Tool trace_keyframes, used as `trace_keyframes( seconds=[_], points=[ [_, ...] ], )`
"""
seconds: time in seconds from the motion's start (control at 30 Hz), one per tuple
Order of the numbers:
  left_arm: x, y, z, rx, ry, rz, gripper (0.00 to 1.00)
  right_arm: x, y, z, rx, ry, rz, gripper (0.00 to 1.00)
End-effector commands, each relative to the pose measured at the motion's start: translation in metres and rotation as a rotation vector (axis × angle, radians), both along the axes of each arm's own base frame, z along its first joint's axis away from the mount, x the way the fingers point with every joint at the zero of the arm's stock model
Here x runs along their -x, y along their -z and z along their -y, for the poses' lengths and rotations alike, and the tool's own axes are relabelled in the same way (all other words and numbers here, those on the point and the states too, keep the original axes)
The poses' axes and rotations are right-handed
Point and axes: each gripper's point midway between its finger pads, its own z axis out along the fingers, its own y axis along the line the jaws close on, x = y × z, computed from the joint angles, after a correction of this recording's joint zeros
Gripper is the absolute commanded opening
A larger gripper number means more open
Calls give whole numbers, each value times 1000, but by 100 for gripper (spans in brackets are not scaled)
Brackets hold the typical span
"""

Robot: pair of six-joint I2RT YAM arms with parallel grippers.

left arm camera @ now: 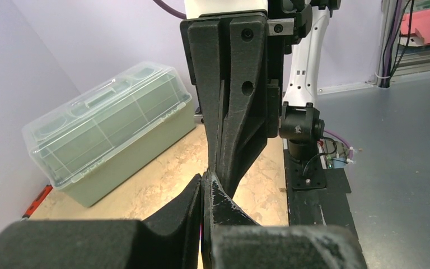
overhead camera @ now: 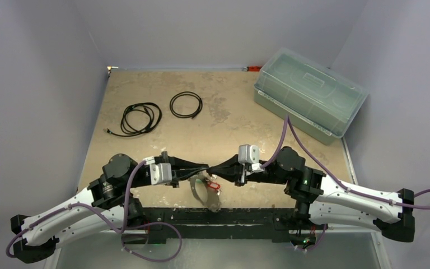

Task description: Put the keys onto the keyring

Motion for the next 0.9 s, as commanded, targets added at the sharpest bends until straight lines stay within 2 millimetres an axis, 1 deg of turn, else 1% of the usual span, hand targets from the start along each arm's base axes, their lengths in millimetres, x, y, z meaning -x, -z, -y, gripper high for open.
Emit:
trace_keyframes(
  seconds=[0.0, 0.07, 0.1, 0.13, 0.17, 0.2, 0.23, 0.27, 0.3, 0.33, 0.37, 0.4, 0.43, 0.47, 0.5, 0.53, 0.57, 0.6, 0.63, 0.67, 0.73, 0.8, 0.87],
  points=[
    [-2, -12, -2, 35, -18, 12, 0, -4, -29, 2, -76, 31, 20, 0],
    [-10, -12, -3, 38, -64, -9, 0, -20, -23, 5, -70, 125, -16, 0],
    [-18, -9, -5, 38, -107, -33, 0, -29, -17, 6, -55, 173, -41, 1],
    [-27, -7, -7, 40, -159, -68, 0, -34, -9, 5, -34, 203, -72, 10],
    [-37, -2, -9, 34, -214, -100, 11, -38, 1, 3, -14, 231, -121, 18],
    [-46, 3, -11, 25, -266, -126, 23, -46, 14, 3, 20, 276, -163, 24],
    [-51, 8, -12, 14, -299, -146, 34, -49, 23, 3, 36, 301, -190, 35],
    [-57, 11, -14, 7, -331, -163, 44, -53, 31, 4, 44, 326, -215, 48],
    [-62, 13, -16, 3, -362, -177, 50, -56, 39, 6, 45, 356, -251, 62],
    [-66, 14, -18, 5, -392, -187, 57, -60, 46, 8, 44, 387, -275, 72],
    [-72, 15, -23, 13, -437, -203, 70, -66, 47, 12, 32, 426, -286, 82],
    [-83, 14, -31, 31, -514, -224, 84, -73, 49, 18, 13, 483, -306, 92],
    [-94, 18, -43, 23, -604, -243, 88, -85, 53, 28, -13, 576, -348, 98],
    [-105, 22, -57, 20, -708, -271, 91, -97, 55, 42, -44, 679, -376, 99],
    [-115, 25, -70, 23, -806, -293, 93, -105, 58, 51, -60, 743, -387, 99],
    [-123, 29, -83, 19, -888, -301, 94, -108, 60, 56, -61, 770, -389, 99],
    [-128, 33, -94, 13, -962, -311, 96, -108, 64, 56, -44, 769, -391, 99],
    [-132, 38, -101, -1, -1014, -322, 99, -105, 71, 51, -10, 741, -393, 99],
    [-134, 44, -105, -21, -1047, -329, 99, -104, 80, 46, 36, 725, -404, 99],
    [-135, 48, -106, -46, -1065, -336, 99, -104, 93, 41, 97, 721, -427, 99],
    [-135, 57, -104, -89, -1075, -356, 99, -101, 126, 34, 231, 723, -472, 99],
    [-136, 72, -100, -138, -1083, -383, 99, -96, 155, 28, 316, 706, -513, 99],
    [-136, 91, -93, -192, -1084, -422, 99, -92, 176, 24, 364, 695, -554, 99]
  ],
)
